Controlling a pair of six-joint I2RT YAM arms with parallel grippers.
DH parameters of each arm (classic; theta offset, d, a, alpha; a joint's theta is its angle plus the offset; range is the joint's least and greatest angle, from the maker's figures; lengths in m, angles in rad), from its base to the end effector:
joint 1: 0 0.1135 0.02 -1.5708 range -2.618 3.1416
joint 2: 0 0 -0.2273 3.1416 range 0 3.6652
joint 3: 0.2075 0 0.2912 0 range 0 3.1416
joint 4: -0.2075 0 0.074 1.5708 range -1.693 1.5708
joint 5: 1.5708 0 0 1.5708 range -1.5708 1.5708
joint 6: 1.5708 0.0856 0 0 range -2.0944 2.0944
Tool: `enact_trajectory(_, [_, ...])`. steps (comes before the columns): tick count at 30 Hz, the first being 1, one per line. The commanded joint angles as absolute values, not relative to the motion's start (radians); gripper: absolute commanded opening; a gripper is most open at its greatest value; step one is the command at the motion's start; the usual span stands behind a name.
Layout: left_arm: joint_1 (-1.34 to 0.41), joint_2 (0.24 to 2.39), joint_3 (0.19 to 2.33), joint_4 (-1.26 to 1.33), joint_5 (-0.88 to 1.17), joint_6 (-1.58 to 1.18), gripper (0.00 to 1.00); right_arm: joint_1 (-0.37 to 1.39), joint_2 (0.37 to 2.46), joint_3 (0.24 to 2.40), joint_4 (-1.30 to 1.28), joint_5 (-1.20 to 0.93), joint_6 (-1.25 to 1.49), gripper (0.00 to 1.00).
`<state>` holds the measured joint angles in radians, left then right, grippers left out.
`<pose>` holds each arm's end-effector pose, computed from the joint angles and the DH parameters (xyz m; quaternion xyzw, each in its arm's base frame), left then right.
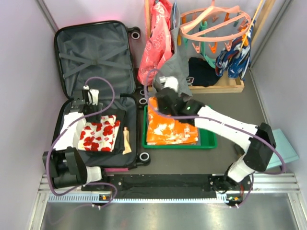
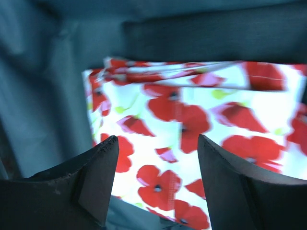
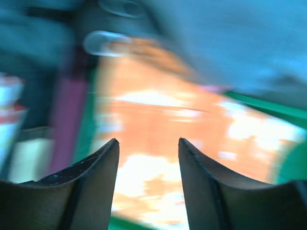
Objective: Open, take out, and arrange the luggage
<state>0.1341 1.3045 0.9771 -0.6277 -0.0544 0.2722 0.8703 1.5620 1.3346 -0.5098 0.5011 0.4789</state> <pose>0.3377 0.0503 0.1678 0.0575 0.9509 0.0865 0.2914 0.3019 0.2942 0.2348 -0.0738 0.8884 0.0679 0.4479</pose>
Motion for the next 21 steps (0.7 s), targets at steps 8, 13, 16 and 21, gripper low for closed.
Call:
enact_trajectory(8, [0.232, 1.347, 0.925, -0.523, -0.153, 0.271, 0.71, 1.187, 2.095, 1.987, -0.524, 0.241, 0.652, 0.61])
enact_trajectory(13, [0.236, 1.364, 0.927, -0.538, -0.133, 0.275, 0.7, 1.187, 2.304, 2.161, -0.59, 0.132, 0.724, 0.64])
enact_trajectory(16, [0.236, 1.359, 0.927, -0.54, -0.126, 0.276, 0.7, 1.195, 2.371, 2.204, -0.617, 0.095, 0.765, 0.65])
enact_trajectory(21, [0.236, 1.344, 0.92, -0.545, -0.094, 0.278, 0.7, 1.207, 2.349, 2.125, -0.591, 0.152, 0.801, 0.63])
